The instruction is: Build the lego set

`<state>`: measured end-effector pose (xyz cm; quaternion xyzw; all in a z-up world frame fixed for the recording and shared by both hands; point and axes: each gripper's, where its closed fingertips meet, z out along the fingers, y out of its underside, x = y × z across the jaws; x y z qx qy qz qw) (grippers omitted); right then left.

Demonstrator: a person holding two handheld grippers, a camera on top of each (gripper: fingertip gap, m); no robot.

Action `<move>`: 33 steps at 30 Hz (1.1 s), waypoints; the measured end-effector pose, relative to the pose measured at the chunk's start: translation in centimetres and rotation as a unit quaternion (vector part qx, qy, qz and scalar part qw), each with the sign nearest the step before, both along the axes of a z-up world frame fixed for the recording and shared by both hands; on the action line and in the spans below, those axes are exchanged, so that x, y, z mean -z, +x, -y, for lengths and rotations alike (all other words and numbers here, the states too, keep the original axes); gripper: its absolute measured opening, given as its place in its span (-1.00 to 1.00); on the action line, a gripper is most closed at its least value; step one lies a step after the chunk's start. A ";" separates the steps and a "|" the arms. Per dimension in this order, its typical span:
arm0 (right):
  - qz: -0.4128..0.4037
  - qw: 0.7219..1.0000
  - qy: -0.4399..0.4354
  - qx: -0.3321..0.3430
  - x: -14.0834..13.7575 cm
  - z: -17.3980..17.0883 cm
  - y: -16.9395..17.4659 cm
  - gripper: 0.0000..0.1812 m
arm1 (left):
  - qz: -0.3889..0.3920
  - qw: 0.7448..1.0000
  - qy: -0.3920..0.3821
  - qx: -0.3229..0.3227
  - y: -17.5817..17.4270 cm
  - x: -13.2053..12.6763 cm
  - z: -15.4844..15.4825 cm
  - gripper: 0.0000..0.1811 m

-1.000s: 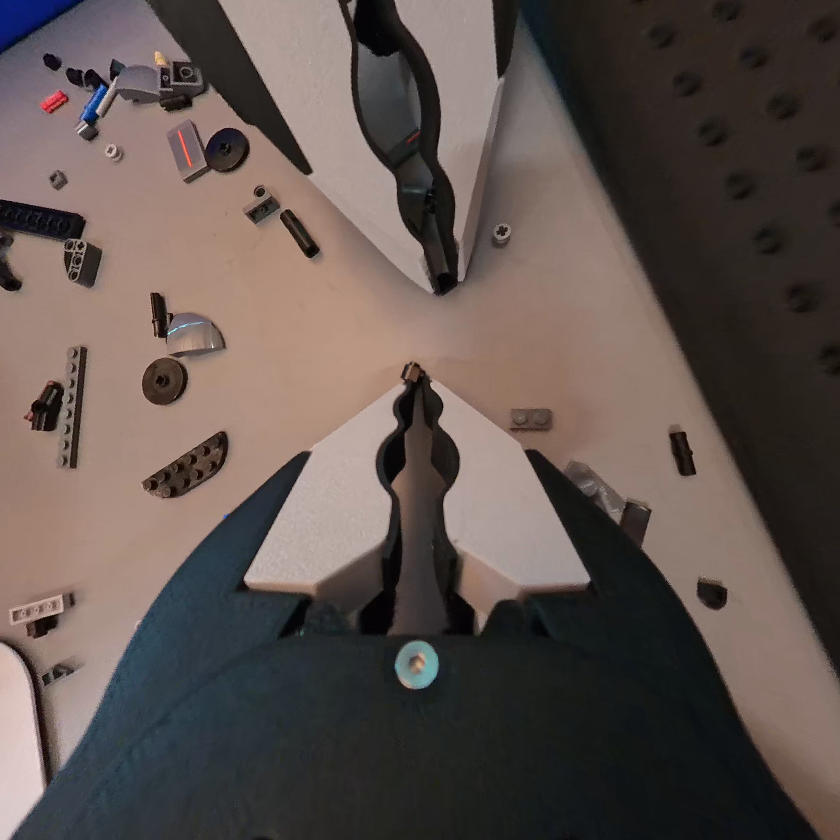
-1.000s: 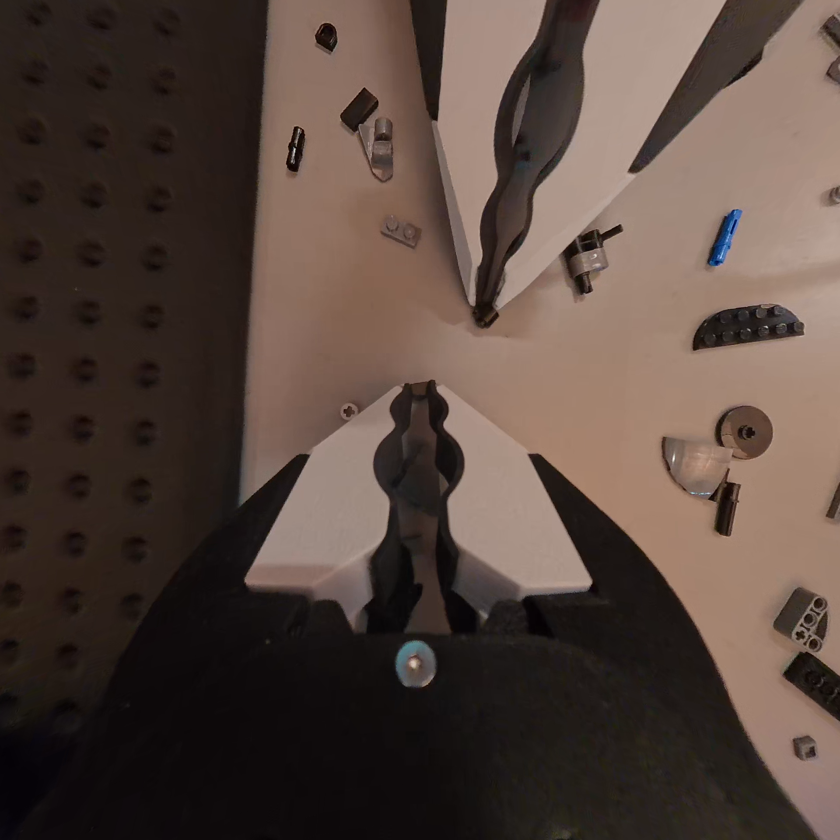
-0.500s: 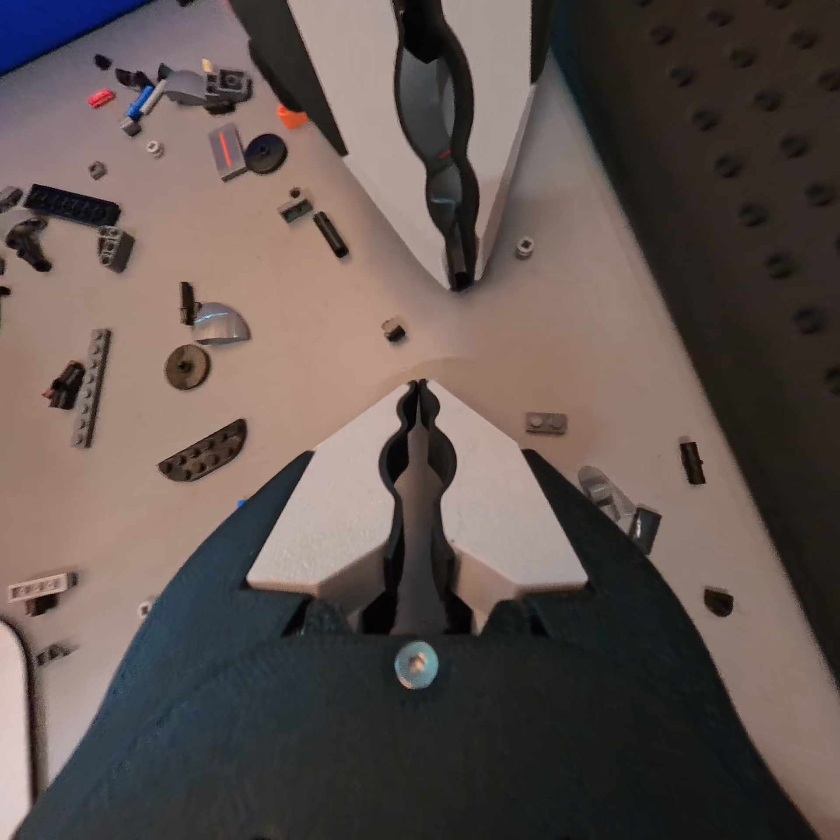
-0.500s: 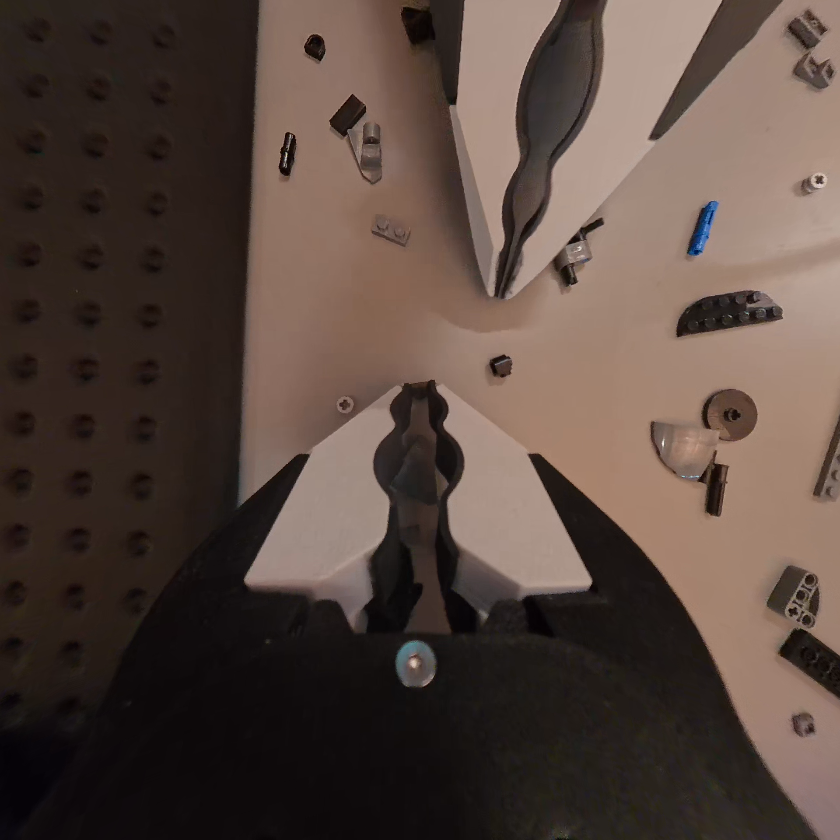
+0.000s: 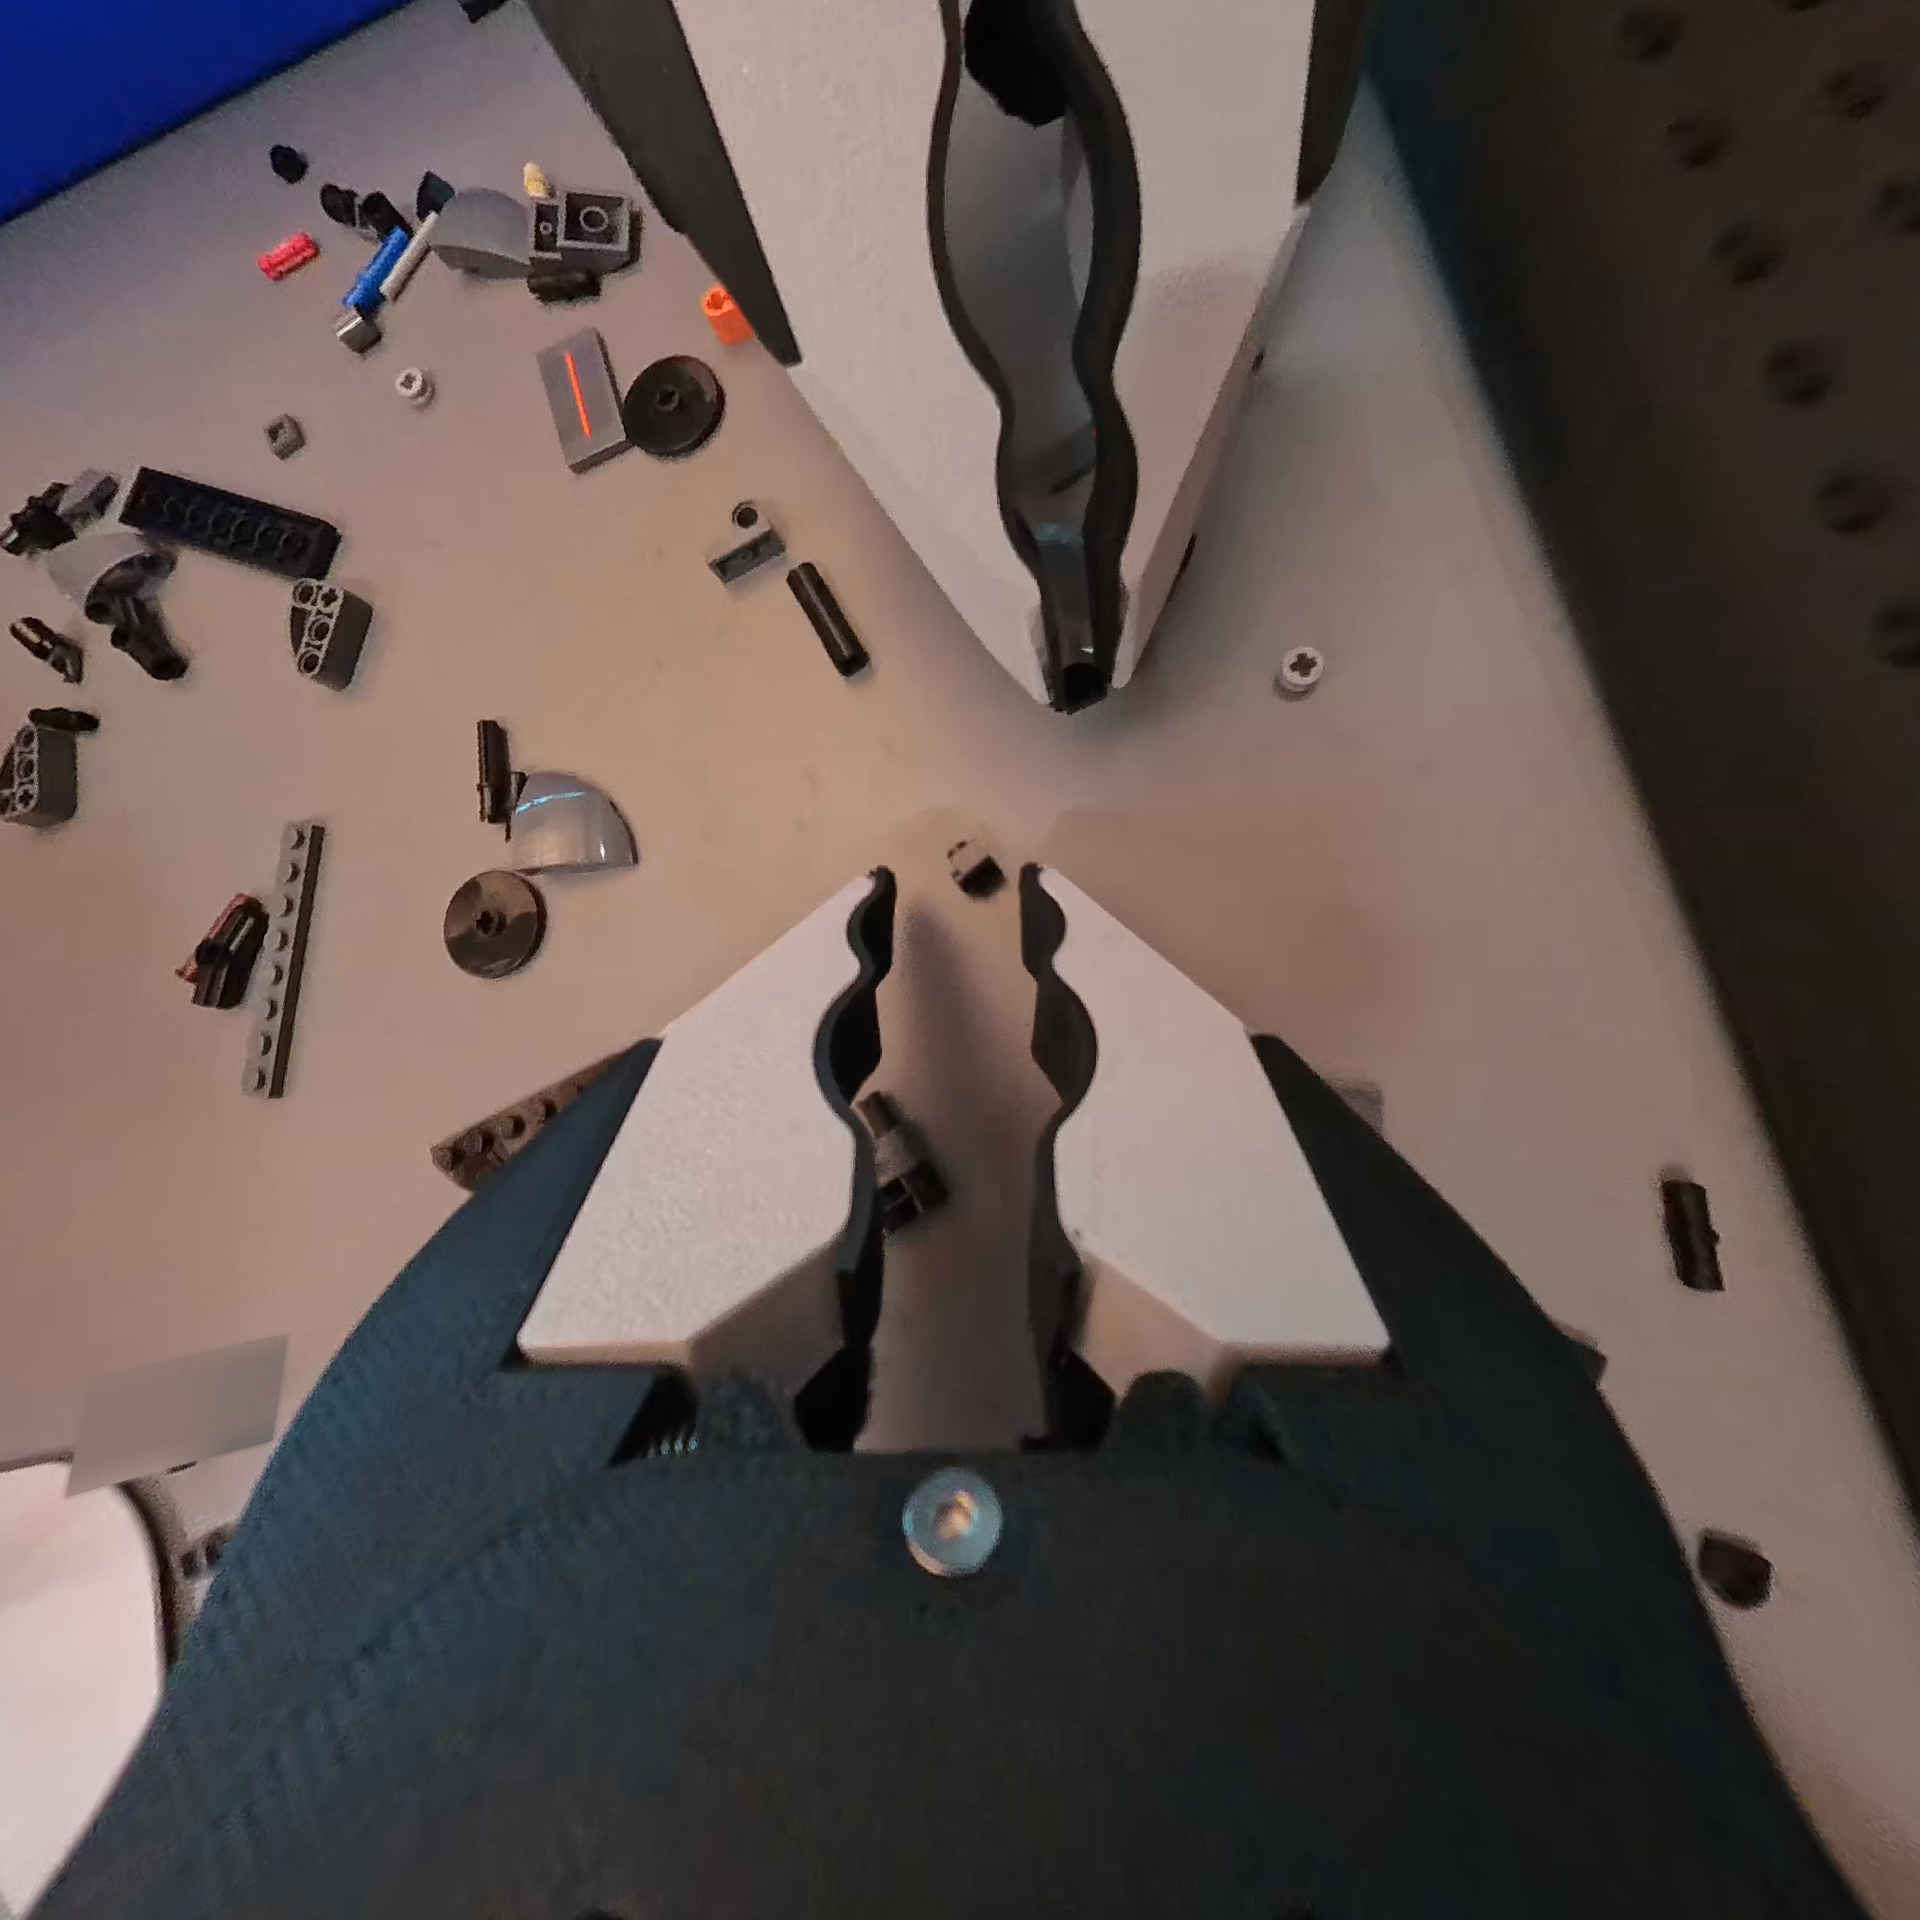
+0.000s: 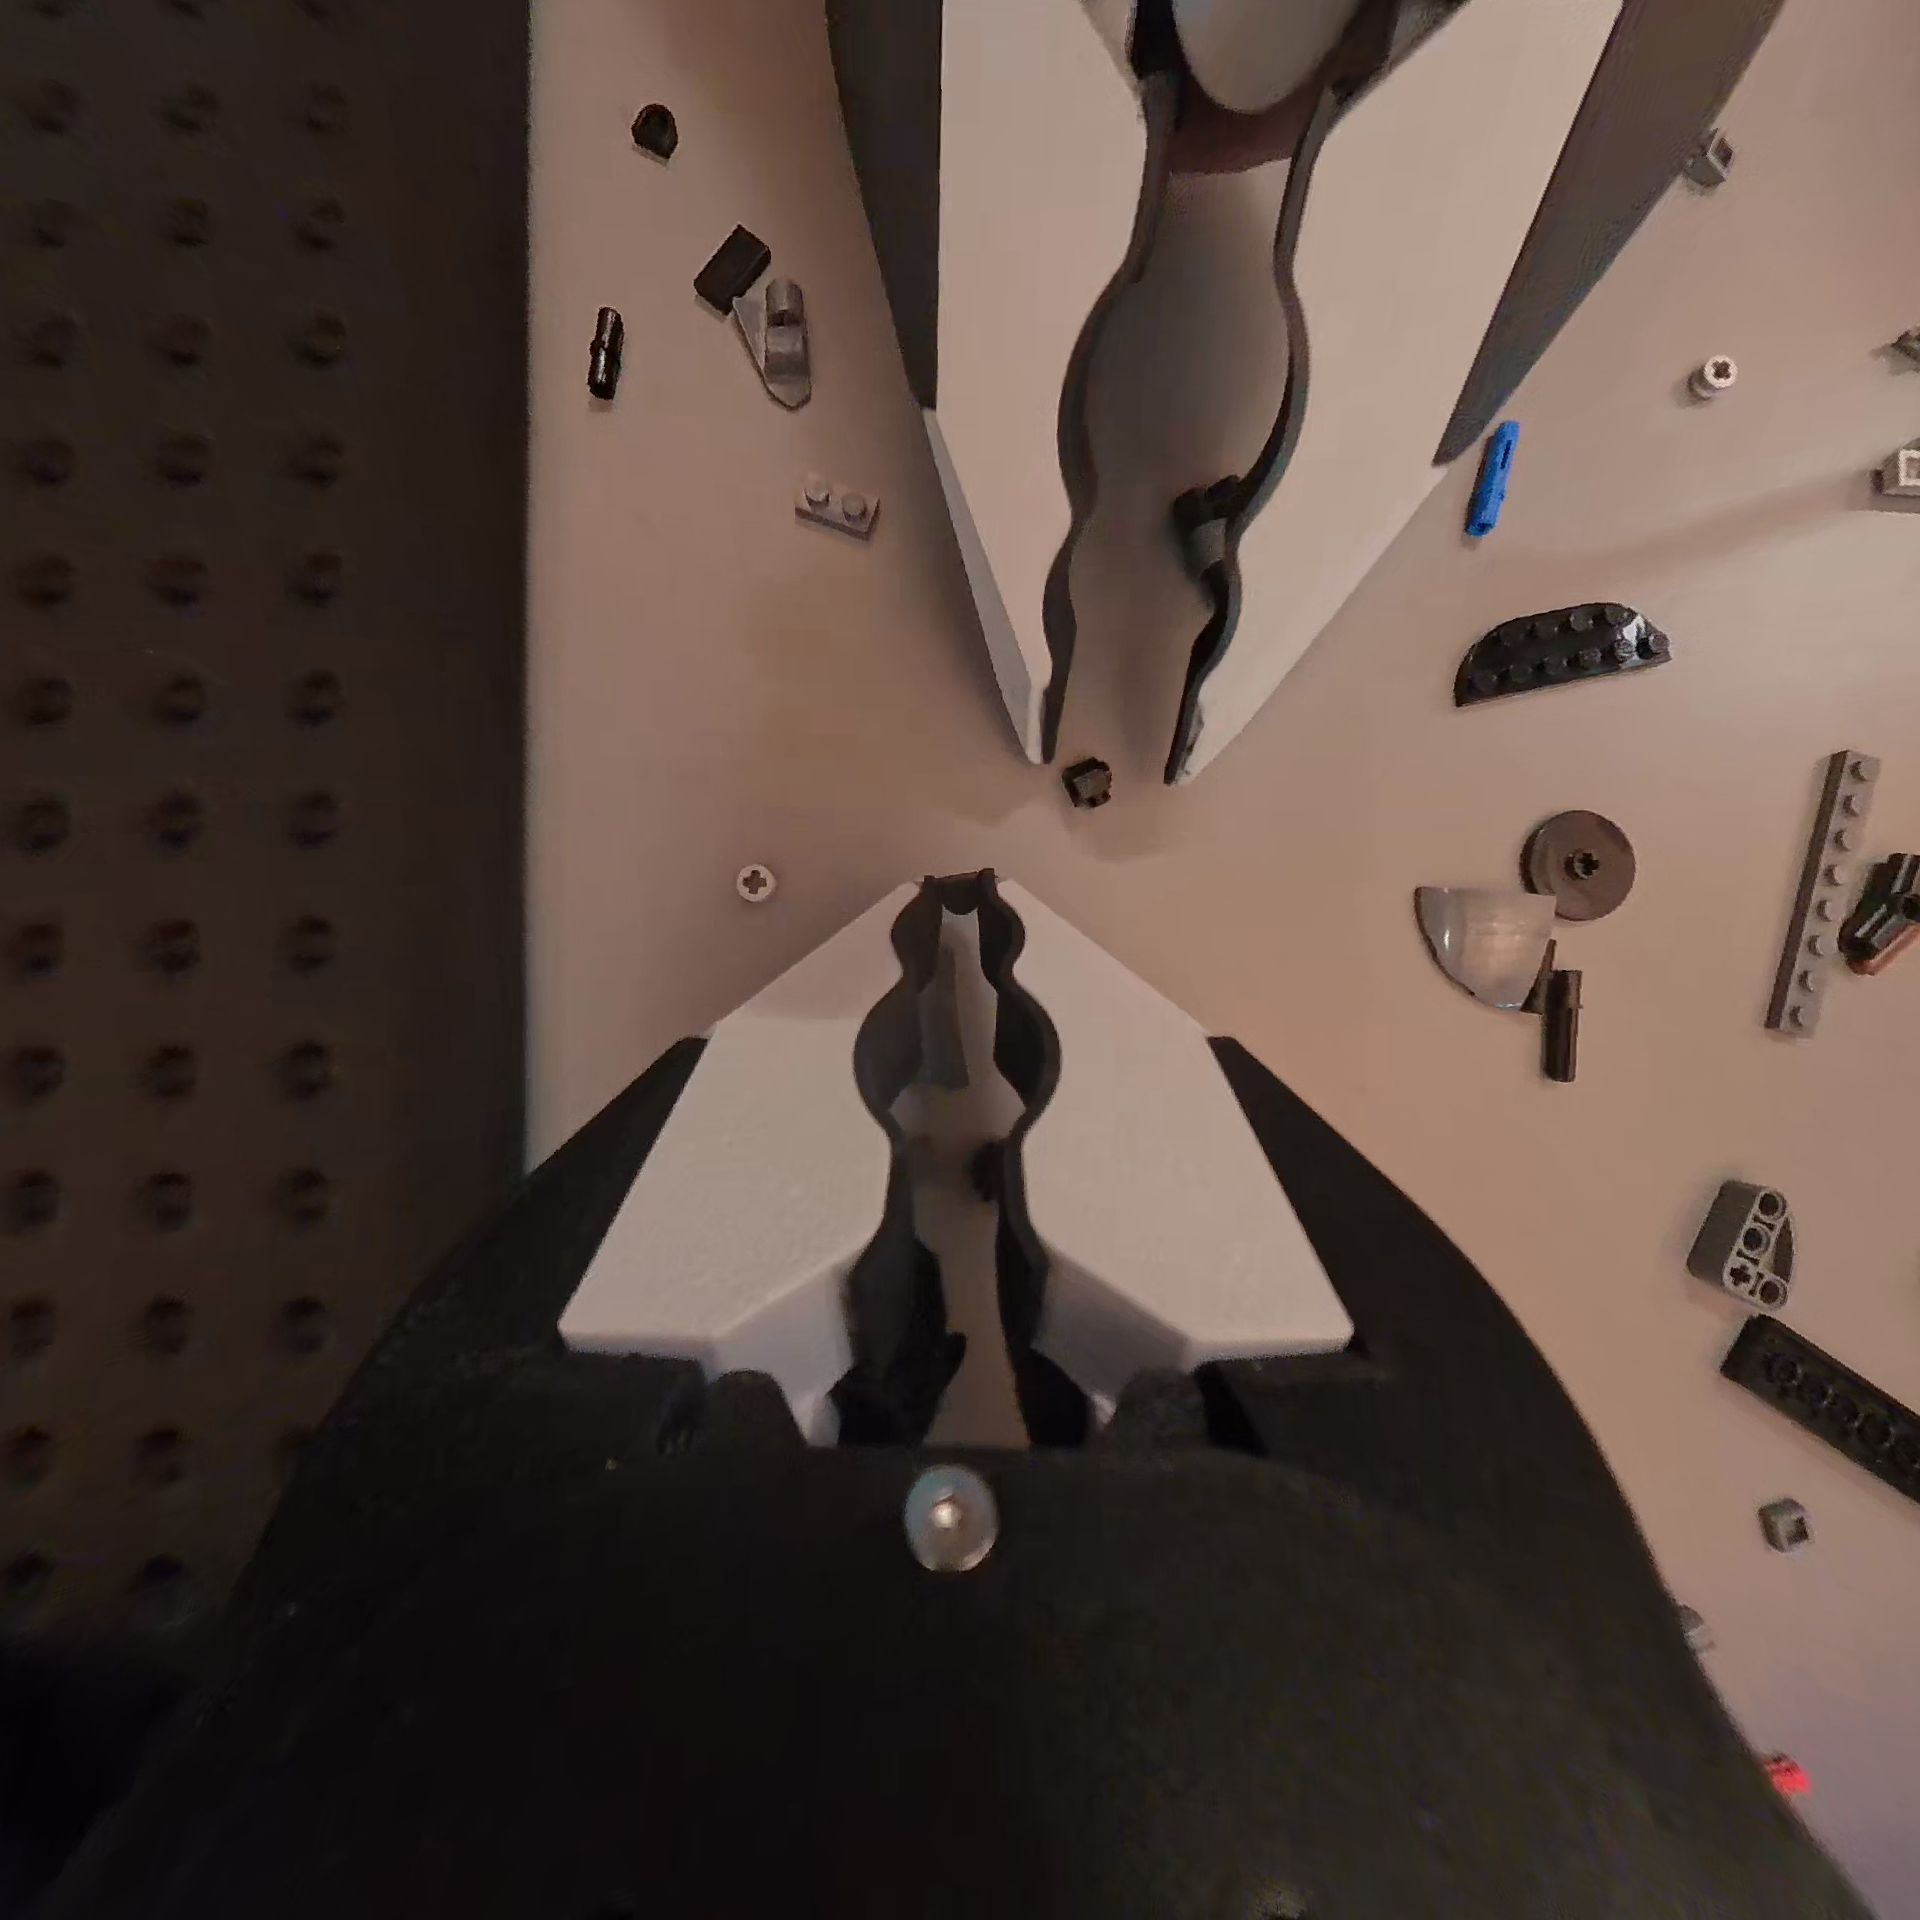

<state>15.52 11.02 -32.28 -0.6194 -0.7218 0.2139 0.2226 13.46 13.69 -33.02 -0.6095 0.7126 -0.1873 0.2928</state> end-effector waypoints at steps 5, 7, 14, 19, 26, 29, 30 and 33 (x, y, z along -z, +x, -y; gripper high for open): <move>0.000 1.000 0.003 0.003 0.0 -0.2 0.1 -0.95 | -0.008 1.000 -0.018 -0.002 0.5 0.6 0.2 -0.87; -0.004 1.000 0.001 0.002 -0.1 -0.2 0.1 -0.95 | -0.006 1.000 -0.010 0.001 0.4 0.5 0.2 -0.92; -0.003 1.000 0.000 0.001 0.1 -0.2 0.1 -0.95 | -0.069 0.982 0.166 0.056 -0.5 0.0 -0.2 -0.93; 0.000 1.000 0.001 -0.001 0.2 -0.1 0.1 -0.95 | -0.102 0.950 0.276 0.102 -0.9 0.3 0.2 -0.92; 0.001 1.000 0.001 -0.001 0.2 -0.1 0.1 -0.96 | -0.087 0.951 0.271 0.124 -1.3 -0.1 1.5 -0.82; -0.004 1.000 -0.002 0.001 0.1 -0.1 0.0 -0.96 | -0.075 0.966 0.228 0.095 -1.6 -0.3 1.0 -0.77; -0.006 1.000 -0.002 0.002 0.0 -0.2 0.0 -0.96 | -0.071 0.971 0.212 0.085 -1.6 -0.3 0.8 -0.75; -0.009 1.000 -0.004 0.004 0.0 -0.2 -0.1 -0.96 | -0.053 0.980 0.177 0.073 -1.6 -0.5 0.5 -0.76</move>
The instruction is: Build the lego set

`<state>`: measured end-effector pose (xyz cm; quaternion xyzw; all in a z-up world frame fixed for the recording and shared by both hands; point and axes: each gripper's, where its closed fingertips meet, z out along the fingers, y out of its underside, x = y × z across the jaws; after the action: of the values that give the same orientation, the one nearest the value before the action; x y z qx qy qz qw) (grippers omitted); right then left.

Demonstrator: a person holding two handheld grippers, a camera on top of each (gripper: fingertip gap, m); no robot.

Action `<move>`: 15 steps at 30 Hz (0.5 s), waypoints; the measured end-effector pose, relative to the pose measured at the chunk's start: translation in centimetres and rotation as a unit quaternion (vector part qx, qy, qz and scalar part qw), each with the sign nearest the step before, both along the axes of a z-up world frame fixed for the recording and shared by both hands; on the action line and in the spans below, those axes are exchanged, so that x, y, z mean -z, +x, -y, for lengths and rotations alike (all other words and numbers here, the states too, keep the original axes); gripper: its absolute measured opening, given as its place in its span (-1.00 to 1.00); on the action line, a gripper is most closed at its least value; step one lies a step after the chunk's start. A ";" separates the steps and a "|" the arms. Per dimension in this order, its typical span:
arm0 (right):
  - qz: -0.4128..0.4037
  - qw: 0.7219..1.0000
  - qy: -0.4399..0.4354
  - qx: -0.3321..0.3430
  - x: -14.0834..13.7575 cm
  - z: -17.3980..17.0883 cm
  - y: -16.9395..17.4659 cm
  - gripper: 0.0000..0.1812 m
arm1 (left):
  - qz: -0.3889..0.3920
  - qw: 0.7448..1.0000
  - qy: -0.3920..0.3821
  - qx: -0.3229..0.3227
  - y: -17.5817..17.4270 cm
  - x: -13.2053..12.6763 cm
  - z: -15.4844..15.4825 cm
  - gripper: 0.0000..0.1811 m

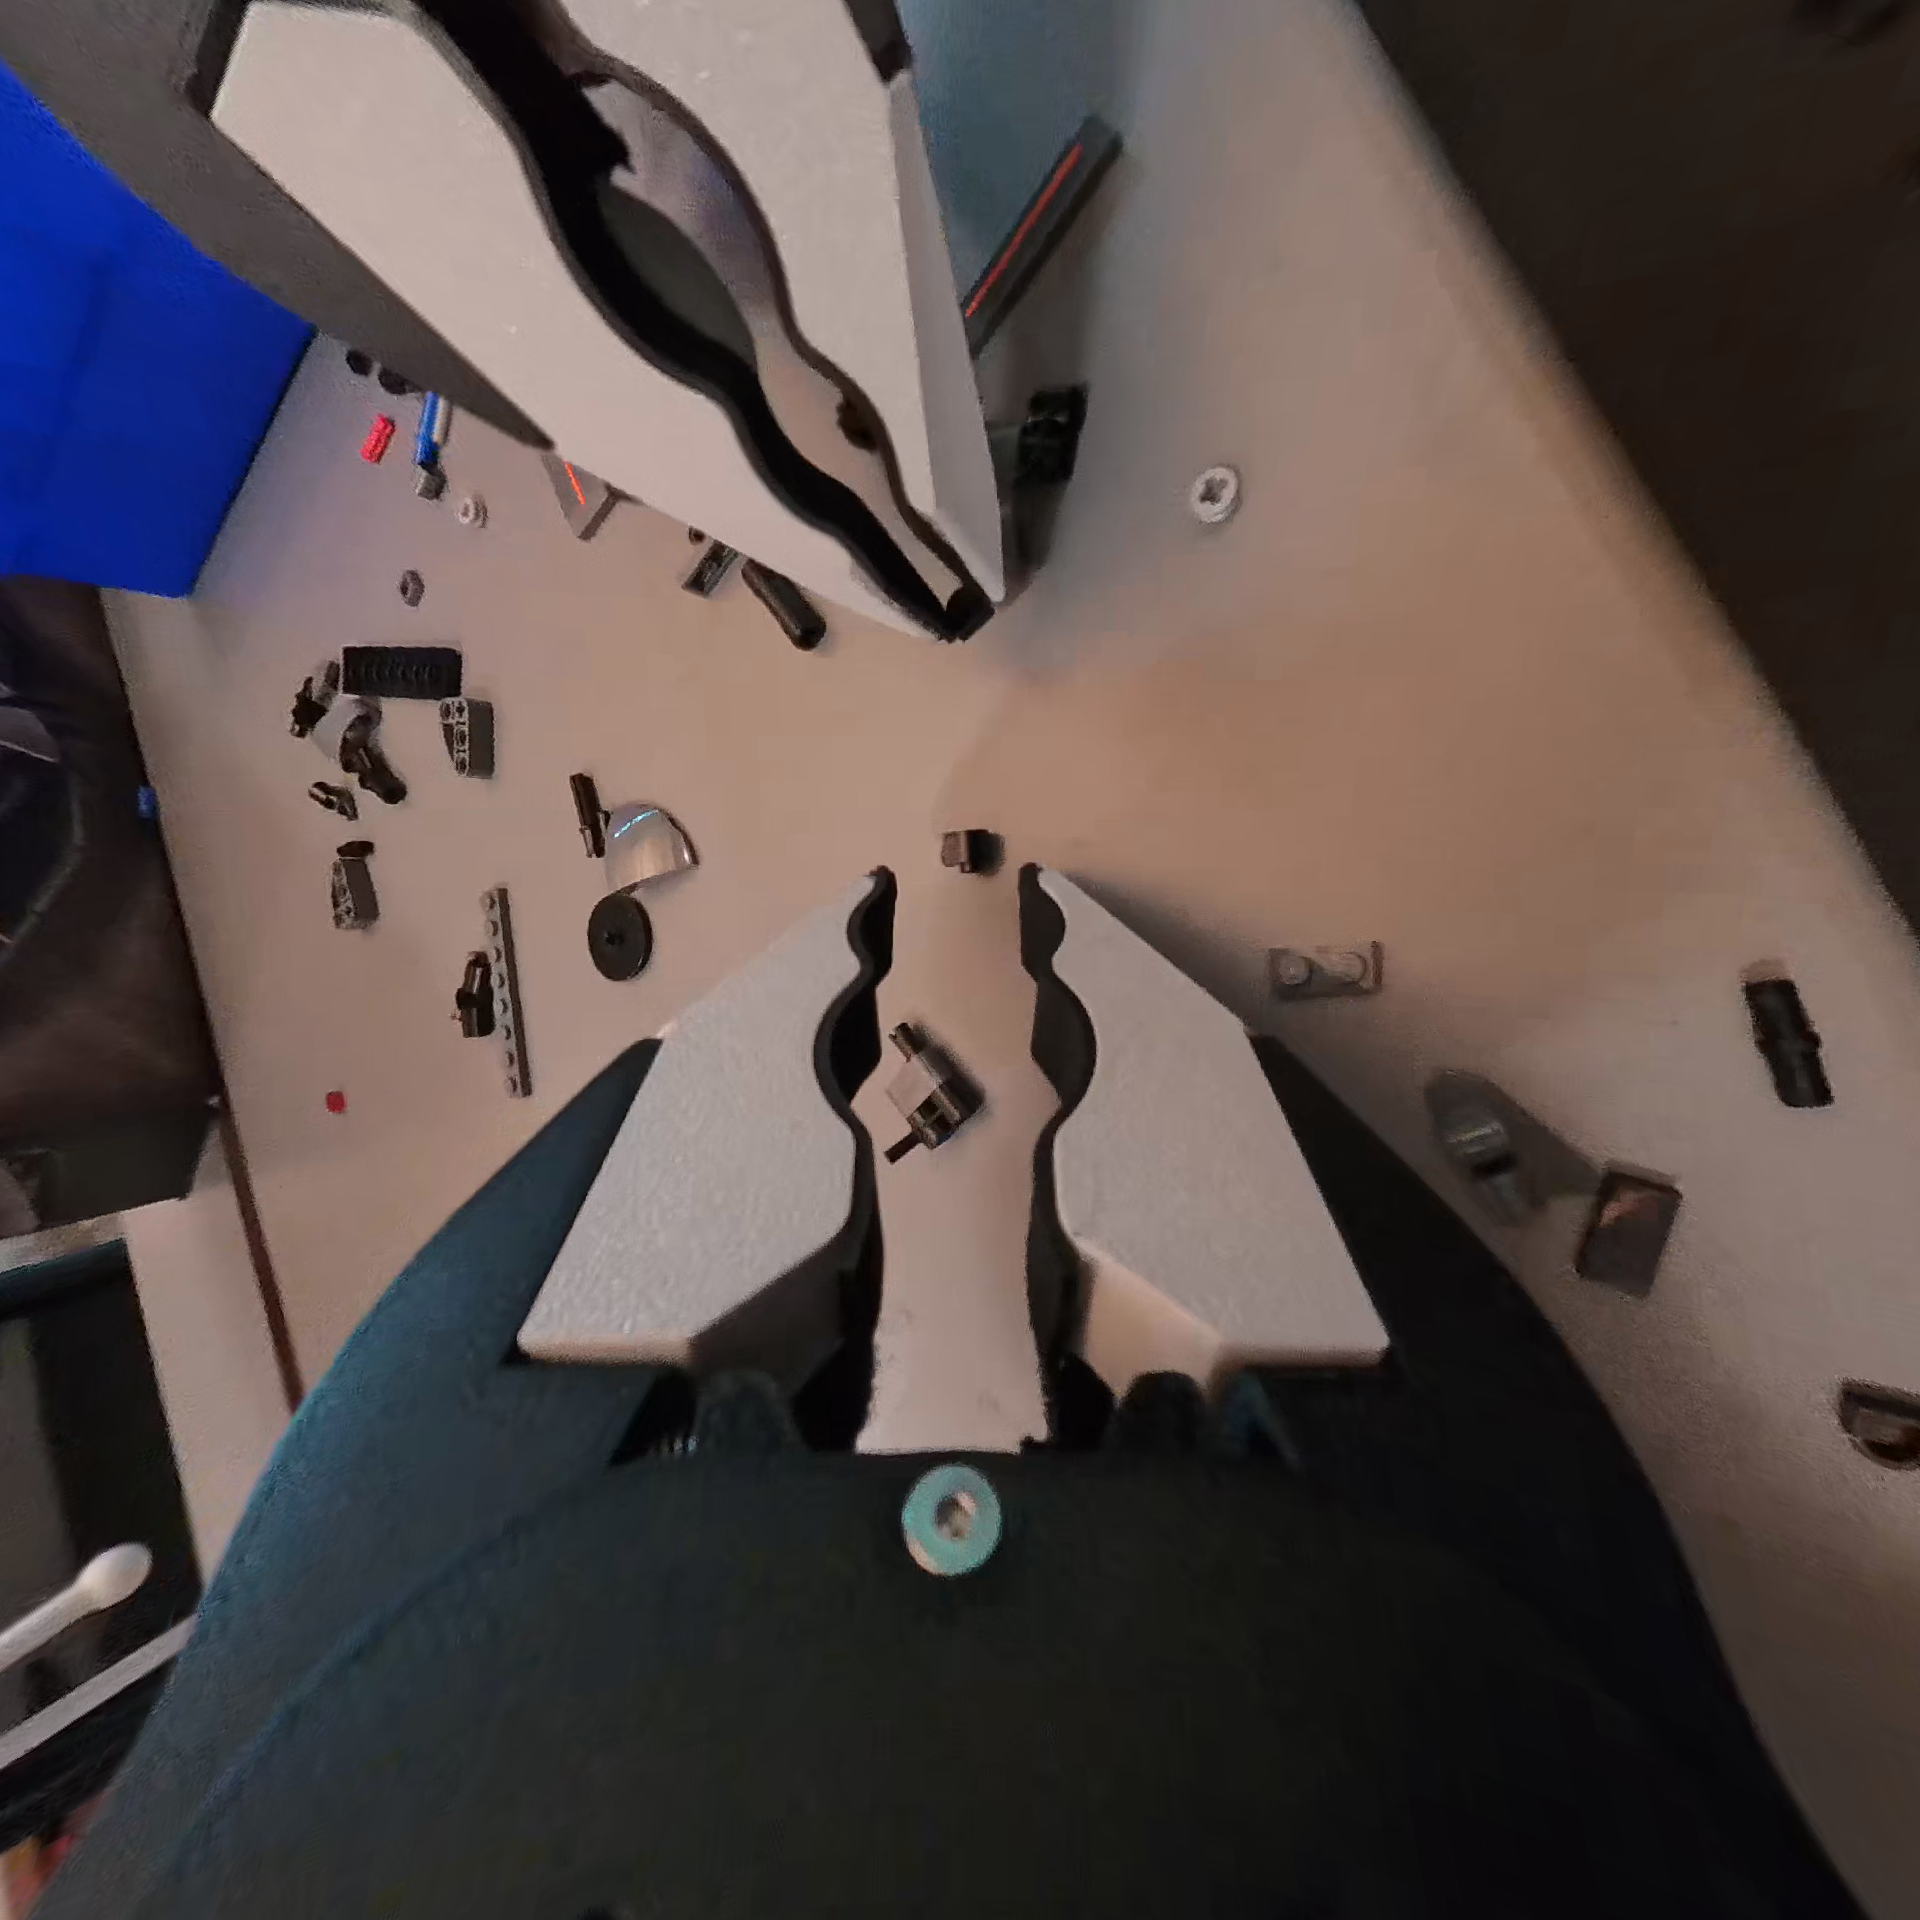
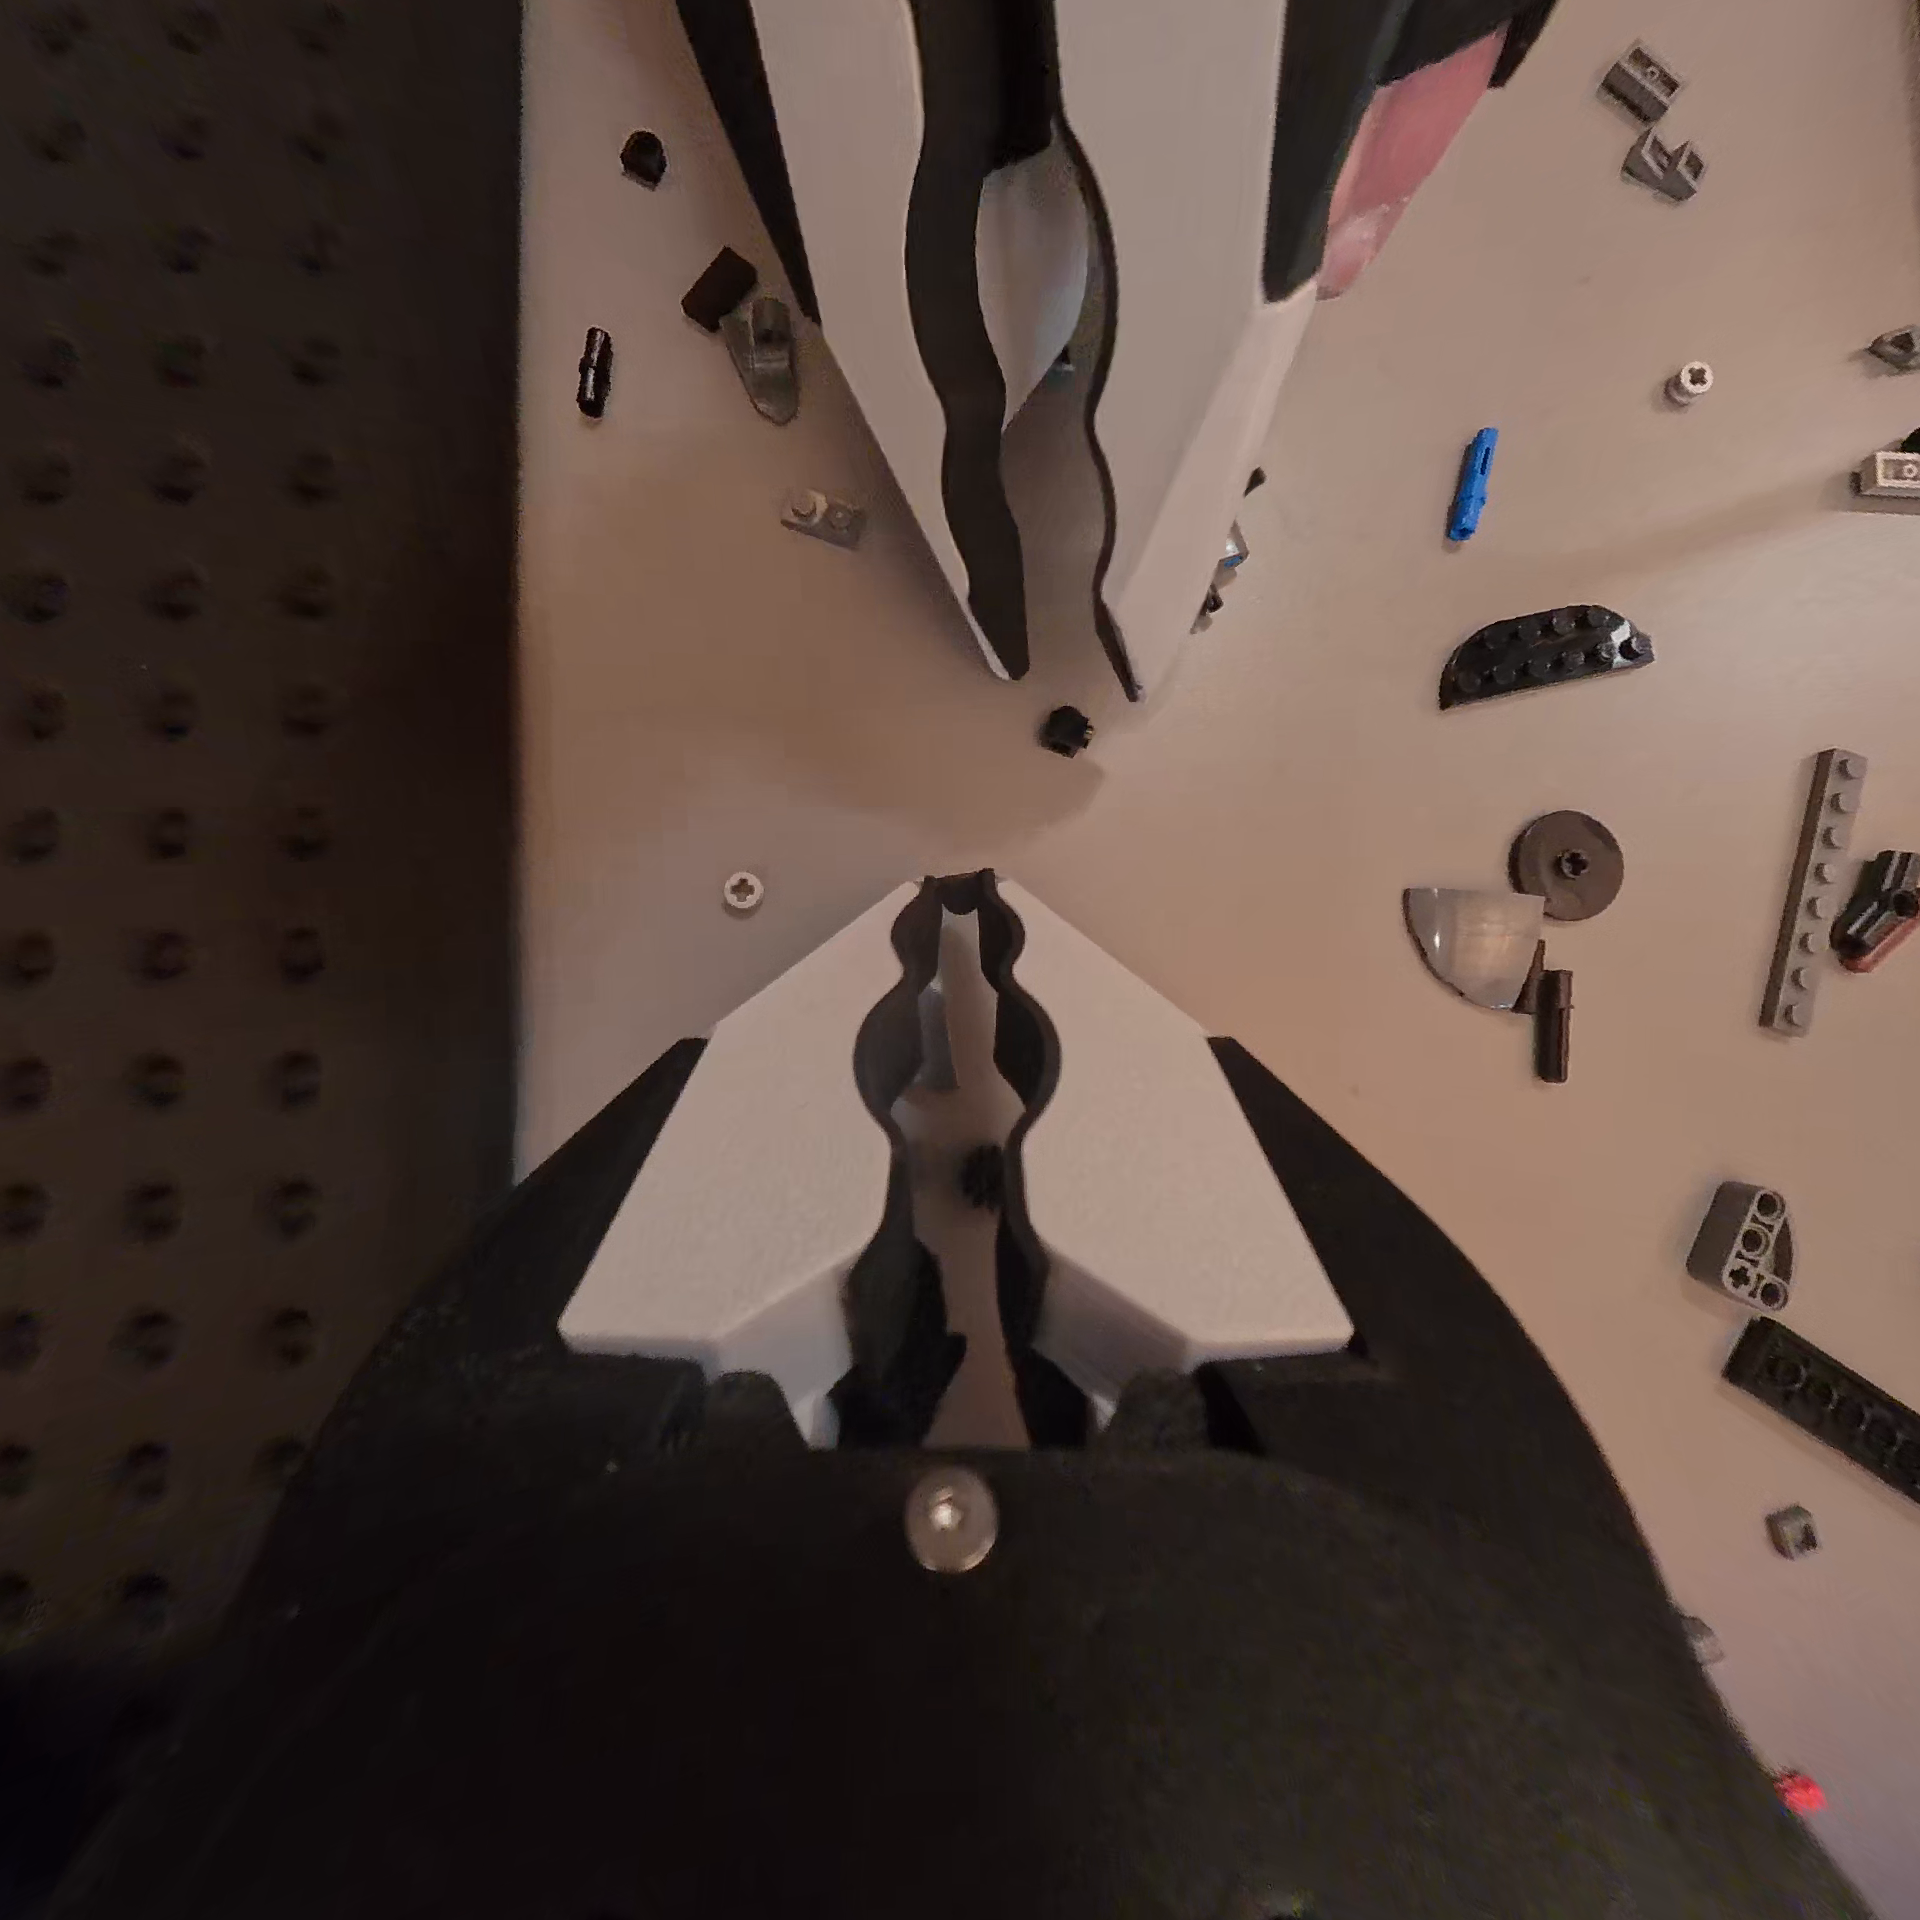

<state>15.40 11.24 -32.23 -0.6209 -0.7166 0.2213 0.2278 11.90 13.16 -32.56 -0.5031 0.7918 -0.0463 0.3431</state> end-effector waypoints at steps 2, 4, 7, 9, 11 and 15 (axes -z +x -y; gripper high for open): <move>0.000 1.000 0.001 0.003 0.1 -0.2 0.0 -0.96 | -0.001 1.000 -0.009 -0.003 0.1 0.1 -0.3 -0.77; -0.001 1.000 0.001 0.008 0.1 -0.4 0.0 -0.95 | -0.006 1.000 -0.014 0.002 0.2 0.3 -0.4 -0.77; -0.005 1.000 0.002 0.009 0.0 -0.5 -0.1 -0.96 | -0.016 0.999 -0.033 0.011 0.3 0.8 -0.3 -0.85; -0.005 1.000 0.002 0.009 0.0 -0.4 -0.1 -0.96 | -0.013 0.999 -0.049 0.014 0.6 0.8 0.1 -0.91; -0.004 1.000 0.001 0.007 0.1 -0.4 -0.1 -0.96 | -0.010 0.998 -0.059 0.009 0.8 1.0 0.2 -0.93; -0.004 1.000 0.001 0.006 0.2 -0.4 -0.1 -0.96 | -0.006 0.998 -0.067 -0.004 0.8 1.0 0.3 -0.93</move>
<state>15.27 11.62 -32.39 -0.6239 -0.7125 0.2214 0.2326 12.65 12.88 -33.54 -0.5286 0.7869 -0.0945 0.3041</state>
